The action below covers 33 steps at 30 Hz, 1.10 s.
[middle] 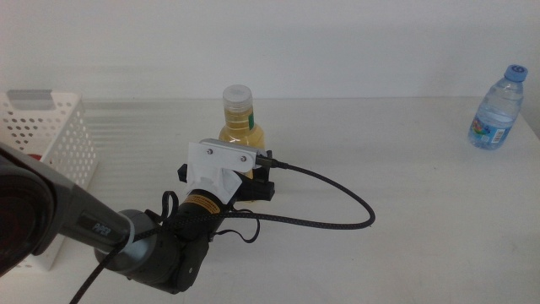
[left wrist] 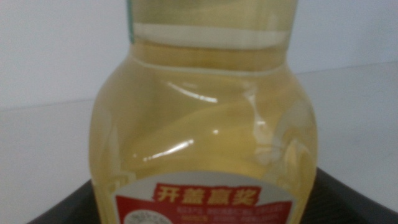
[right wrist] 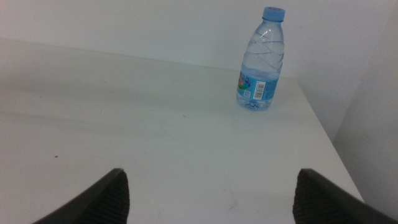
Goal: Use arms to grab the bottles and put them into the dustbin to the left of the table.
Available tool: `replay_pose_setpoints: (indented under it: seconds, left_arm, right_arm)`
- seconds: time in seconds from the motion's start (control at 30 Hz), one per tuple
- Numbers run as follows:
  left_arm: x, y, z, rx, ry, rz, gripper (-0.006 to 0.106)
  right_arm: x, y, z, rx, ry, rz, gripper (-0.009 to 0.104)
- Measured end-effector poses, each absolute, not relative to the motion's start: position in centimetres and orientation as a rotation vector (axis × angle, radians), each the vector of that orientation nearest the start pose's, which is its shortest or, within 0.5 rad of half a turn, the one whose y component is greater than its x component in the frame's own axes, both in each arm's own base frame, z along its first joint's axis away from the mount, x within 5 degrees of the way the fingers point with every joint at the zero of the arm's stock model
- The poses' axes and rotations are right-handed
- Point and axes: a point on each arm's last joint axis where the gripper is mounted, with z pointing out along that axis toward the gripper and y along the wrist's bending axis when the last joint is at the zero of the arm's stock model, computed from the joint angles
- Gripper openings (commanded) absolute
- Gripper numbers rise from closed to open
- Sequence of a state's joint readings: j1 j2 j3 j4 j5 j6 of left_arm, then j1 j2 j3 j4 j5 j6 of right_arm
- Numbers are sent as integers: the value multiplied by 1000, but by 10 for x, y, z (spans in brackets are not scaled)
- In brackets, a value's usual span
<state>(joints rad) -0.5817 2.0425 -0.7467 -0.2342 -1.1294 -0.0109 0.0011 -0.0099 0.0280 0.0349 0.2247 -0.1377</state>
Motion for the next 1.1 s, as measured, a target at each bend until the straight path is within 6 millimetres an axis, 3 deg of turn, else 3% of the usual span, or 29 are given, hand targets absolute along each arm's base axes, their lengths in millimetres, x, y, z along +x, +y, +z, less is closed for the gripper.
replay_pose_setpoints:
  seconds: [0.1,0.17,0.23,0.27,0.3,0.37,0.5,0.63,0.9,1.1]
  left_arm:
    - [312,-182,121,239,1652,-342,68]
    - [312,-182,121,243,1650,-336,54]
    - [312,-182,121,242,1650,-336,36]
    - [312,-182,121,238,1650,-341,18]
    - [312,-182,121,233,1652,-346,8]
    - [312,-182,121,215,1656,-363,-5]
    - [311,-182,129,183,1683,-399,-5]
    - [304,-182,153,210,1806,-421,-5]
    - [272,-167,231,329,1881,-425,-5]
    - [259,-147,260,353,2033,-414,-5]
  right_arm:
    - [56,1,184,-96,1724,-69,77]
    - [56,1,184,-96,1724,-69,77]
    - [56,1,184,-96,1724,-69,77]
    - [56,1,184,-96,1724,-69,77]
    - [56,1,184,-96,1724,-69,77]
    - [56,1,184,-96,1724,-69,77]
    - [56,1,184,-96,1724,-69,77]
    - [56,1,184,-96,1724,-69,77]
    - [56,1,184,-96,1724,-69,77]
    - [56,1,184,-96,1724,-69,77]
